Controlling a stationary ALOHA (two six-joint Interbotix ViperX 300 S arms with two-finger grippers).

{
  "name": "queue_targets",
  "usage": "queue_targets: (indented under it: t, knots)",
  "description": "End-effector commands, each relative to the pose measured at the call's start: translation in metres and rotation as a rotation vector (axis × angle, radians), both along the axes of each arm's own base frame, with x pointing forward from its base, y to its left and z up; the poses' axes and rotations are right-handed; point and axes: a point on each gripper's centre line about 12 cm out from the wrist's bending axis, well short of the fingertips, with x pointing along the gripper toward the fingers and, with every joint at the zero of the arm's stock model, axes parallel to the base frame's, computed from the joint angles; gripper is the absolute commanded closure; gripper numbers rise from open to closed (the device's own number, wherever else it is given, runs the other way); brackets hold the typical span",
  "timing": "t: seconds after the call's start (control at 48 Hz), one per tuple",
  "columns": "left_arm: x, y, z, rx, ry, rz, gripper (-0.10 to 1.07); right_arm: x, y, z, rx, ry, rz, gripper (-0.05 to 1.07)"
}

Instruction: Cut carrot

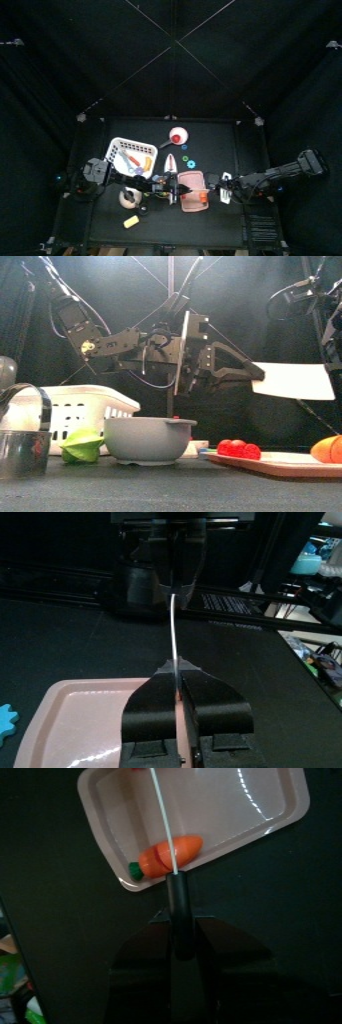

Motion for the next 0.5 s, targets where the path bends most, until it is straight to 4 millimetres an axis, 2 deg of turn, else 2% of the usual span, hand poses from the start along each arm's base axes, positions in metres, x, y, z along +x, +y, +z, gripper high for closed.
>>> queue_targets:
  t: [0.0,0.479]
  knots:
    - [0.008,-0.004,0.014,0.006,-0.047,-0.018,0.69,0.005,-0.001,0.006,-0.018,-0.009,0.004,0.58]
    - [0.01,-0.019,-0.003,0.051,0.009,-0.091,0.69,-0.007,0.018,-0.013,0.008,0.038,-0.017,0.58]
